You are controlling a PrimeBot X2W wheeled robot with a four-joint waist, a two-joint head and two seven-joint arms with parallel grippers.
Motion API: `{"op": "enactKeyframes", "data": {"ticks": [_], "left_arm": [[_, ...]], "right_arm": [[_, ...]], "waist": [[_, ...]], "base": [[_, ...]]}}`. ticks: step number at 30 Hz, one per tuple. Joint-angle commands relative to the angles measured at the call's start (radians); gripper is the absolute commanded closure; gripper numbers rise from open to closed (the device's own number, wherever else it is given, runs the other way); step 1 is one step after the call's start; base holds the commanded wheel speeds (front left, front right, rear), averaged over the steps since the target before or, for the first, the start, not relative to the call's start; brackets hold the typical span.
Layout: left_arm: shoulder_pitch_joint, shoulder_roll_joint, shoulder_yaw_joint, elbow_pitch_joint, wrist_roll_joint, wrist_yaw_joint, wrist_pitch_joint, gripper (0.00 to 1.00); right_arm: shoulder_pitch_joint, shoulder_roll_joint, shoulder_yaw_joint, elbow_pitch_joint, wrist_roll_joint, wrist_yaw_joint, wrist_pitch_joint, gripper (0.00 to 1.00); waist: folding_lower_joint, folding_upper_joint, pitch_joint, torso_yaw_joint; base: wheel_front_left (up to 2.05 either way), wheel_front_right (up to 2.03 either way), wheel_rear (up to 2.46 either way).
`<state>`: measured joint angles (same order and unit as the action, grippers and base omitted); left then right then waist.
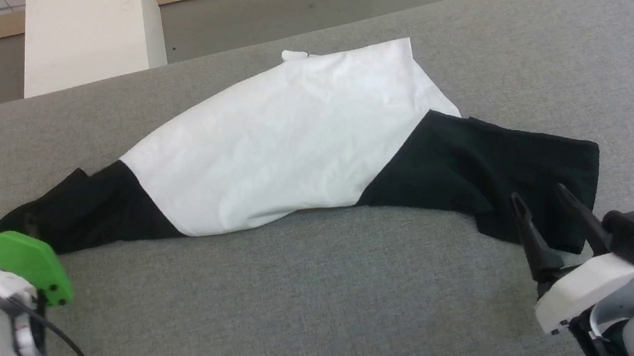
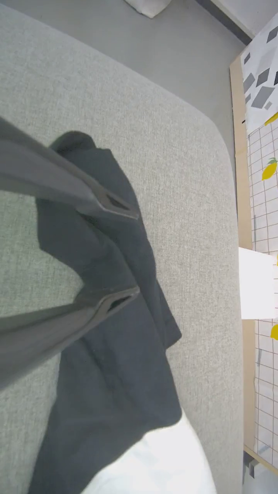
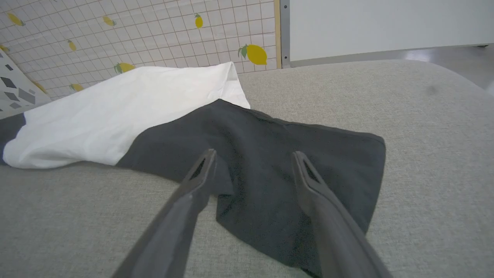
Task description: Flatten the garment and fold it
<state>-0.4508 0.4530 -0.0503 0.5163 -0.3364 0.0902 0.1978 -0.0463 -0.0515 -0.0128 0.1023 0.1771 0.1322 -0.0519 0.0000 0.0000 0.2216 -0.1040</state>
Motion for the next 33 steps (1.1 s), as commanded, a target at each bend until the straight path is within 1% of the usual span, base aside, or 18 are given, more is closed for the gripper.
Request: {"op": "enactKeyframes", "data": {"ticks": [1, 3, 5, 7, 8, 9, 11, 15, 17, 20, 26, 27, 29, 31, 32, 33], "left_arm": [[0.004, -0.023, -0.003, 0.008, -0.008, -0.004, -0.032, 0.0], [0.025, -0.055, 0.008, 0.012, -0.024, -0.001, -0.1, 0.0], [0.059, -0.096, 0.029, -0.004, -0.048, 0.01, -0.188, 0.0], [0.104, -0.143, 0.039, -0.037, -0.068, 0.011, -0.276, 0.0], [0.15, -0.191, 0.048, -0.078, -0.087, 0.012, -0.359, 0.0], [0.174, -0.218, 0.051, -0.103, -0.094, 0.014, -0.397, 0.0], [0.214, -0.259, 0.051, -0.156, -0.094, 0.017, -0.436, 0.0], [0.271, -0.338, 0.066, -0.281, -0.07, 0.028, -0.458, 0.0], [0.285, -0.364, 0.078, -0.353, -0.037, 0.027, -0.459, 0.0], [0.299, -0.387, 0.073, -0.412, 0.005, 0.015, -0.459, 0.0], [0.295, -0.402, 0.042, -0.444, 0.024, 0.009, -0.459, 0.0], [0.293, -0.402, 0.036, -0.444, 0.015, 0.013, -0.459, 0.0], [0.293, -0.402, 0.026, -0.444, -0.001, 0.023, -0.459, 0.0], [0.294, -0.402, 0.017, -0.441, -0.009, 0.029, -0.459, 0.0], [0.295, -0.402, 0.013, -0.437, -0.012, 0.031, -0.459, 0.0], [0.296, -0.402, 0.011, -0.434, -0.014, 0.033, -0.459, 0.0]], "right_arm": [[-0.015, 0.001, 0.011, 0.001, -0.015, -0.002, -0.002, 0.0], [-0.014, 0.001, 0.035, -0.007, -0.037, -0.002, 0.001, 0.0], [-0.015, 0.001, 0.073, -0.02, -0.07, -0.002, 0.007, 0.0], [-0.019, 0.001, 0.123, -0.03, -0.105, -0.002, 0.02, 0.0], [-0.032, 0.001, 0.182, -0.032, -0.14, -0.002, 0.039, 0.0], [-0.045, -0.003, 0.218, -0.029, -0.156, -0.002, 0.048, 0.0], [-0.082, -0.021, 0.281, -0.017, -0.176, -0.002, 0.064, 0.0], [-0.2, -0.068, 0.406, 0.058, -0.193, -0.002, 0.12, 0.0], [-0.267, -0.086, 0.451, 0.109, -0.192, -0.002, 0.151, 0.0], [-0.364, -0.105, 0.513, 0.195, -0.19, -0.002, 0.207, 0.0], [-0.544, -0.143, 0.639, 0.377, -0.171, -0.002, 0.324, 0.0], [-0.563, -0.147, 0.654, 0.397, -0.164, -0.002, 0.339, 0.07], [-0.599, -0.151, 0.686, 0.436, -0.144, -0.002, 0.372, 0.44], [-0.629, -0.157, 0.718, 0.467, -0.12, -0.002, 0.403, 0.72], [-0.643, -0.161, 0.737, 0.481, -0.104, -0.002, 0.418, 0.89], [-0.651, -0.164, 0.754, 0.489, -0.084, -0.002, 0.428, 1.0]], "waist": [[0.0, 0.0, -0.004, 0.002], [0.0, 0.0, -0.015, 0.008], [0.0, 0.0, -0.028, 0.017], [0.0, 0.0, -0.039, 0.031], [0.0, 0.0, -0.044, 0.049], [0.0, 0.0, -0.044, 0.061], [0.0, 0.0, -0.039, 0.085], [0.0, 0.0, -0.017, 0.143], [0.0, 0.0, 0.0, 0.173], [0.0, 0.0, 0.027, 0.211], [0.0, 0.0, 0.077, 0.272], [0.0, 0.0, 0.081, 0.277], [0.0, 0.0, 0.086, 0.284], [0.0, 0.0, 0.087, 0.287], [0.0, 0.0, 0.086, 0.287], [0.0, 0.0, 0.083, 0.287]], "base": [[0.0, 0.0, 0.0], [0.0, 0.0, 0.0], [0.0, 0.0, 0.0], [0.0, 0.0, 0.0], [0.0, 0.0, 0.0], [0.0, 0.0, 0.0], [0.0, 0.0, 0.0], [0.0, 0.0, 0.0], [0.0, 0.0, 0.0], [0.0, 0.0, 0.0], [0.0, 0.0, 0.0], [0.0, 0.0, 0.0], [0.0, 0.0, 0.0], [0.0, 0.0, 0.0], [0.0, 0.0, 0.0], [0.0, 0.0, 0.0]]}}
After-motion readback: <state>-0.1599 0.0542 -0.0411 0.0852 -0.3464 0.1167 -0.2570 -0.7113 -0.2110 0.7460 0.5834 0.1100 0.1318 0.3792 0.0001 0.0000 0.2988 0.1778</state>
